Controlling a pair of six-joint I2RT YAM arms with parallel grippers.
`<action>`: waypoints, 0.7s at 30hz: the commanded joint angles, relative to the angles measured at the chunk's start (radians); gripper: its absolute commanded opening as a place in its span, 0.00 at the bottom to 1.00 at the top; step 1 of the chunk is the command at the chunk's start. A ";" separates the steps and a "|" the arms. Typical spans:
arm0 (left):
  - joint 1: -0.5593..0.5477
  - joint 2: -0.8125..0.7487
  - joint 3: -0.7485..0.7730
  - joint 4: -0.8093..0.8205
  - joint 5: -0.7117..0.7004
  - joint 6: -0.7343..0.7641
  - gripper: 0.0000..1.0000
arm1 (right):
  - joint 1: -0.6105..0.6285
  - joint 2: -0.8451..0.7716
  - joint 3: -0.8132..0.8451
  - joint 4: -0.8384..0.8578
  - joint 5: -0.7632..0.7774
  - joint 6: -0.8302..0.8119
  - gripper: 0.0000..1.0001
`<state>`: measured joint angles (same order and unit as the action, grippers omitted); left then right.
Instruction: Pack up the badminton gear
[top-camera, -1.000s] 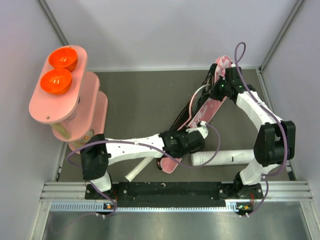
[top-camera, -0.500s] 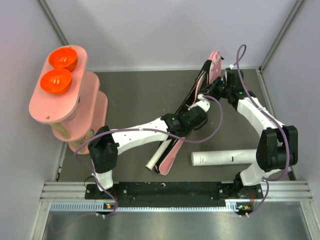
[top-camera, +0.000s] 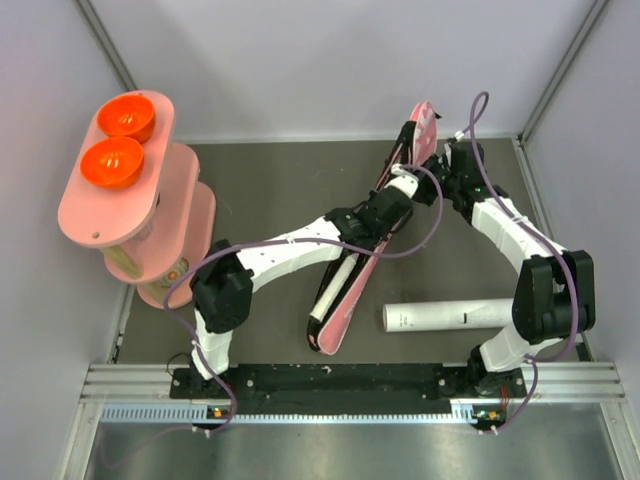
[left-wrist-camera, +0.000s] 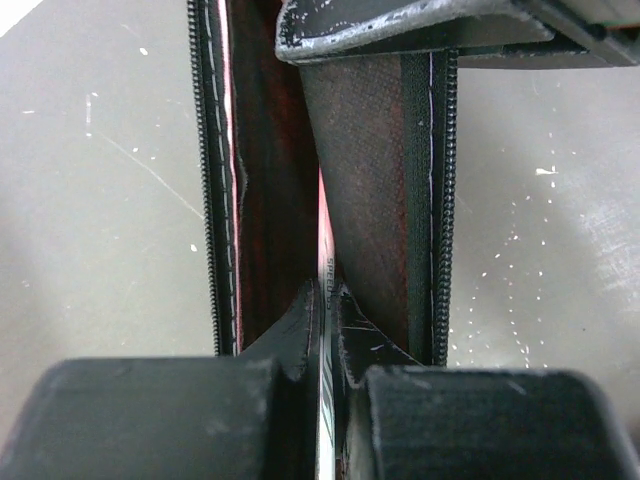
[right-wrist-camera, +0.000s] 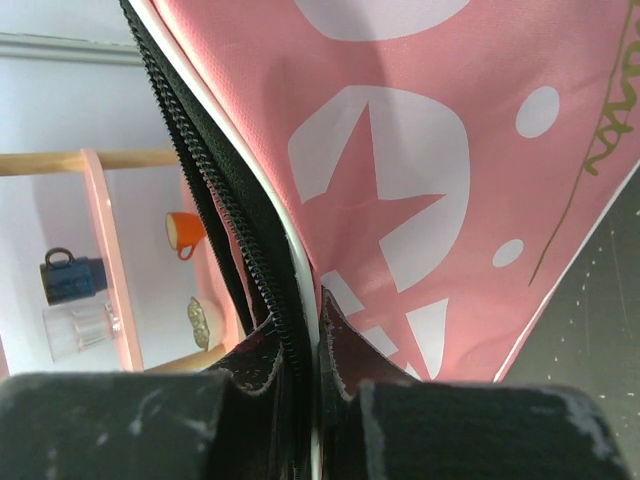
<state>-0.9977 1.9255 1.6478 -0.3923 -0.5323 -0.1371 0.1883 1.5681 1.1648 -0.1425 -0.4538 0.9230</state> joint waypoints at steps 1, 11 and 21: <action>0.037 0.021 0.095 0.080 0.110 -0.044 0.00 | 0.016 -0.072 0.015 0.075 -0.075 0.037 0.00; 0.103 -0.181 0.029 -0.143 0.452 -0.139 0.73 | 0.010 -0.039 0.024 0.070 -0.089 0.011 0.00; 0.174 -0.562 -0.379 -0.083 0.629 -0.174 0.80 | 0.000 -0.013 0.035 0.077 -0.128 -0.007 0.00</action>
<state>-0.8387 1.4052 1.3575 -0.5121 -0.0410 -0.2859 0.1871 1.5684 1.1648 -0.1562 -0.5129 0.9085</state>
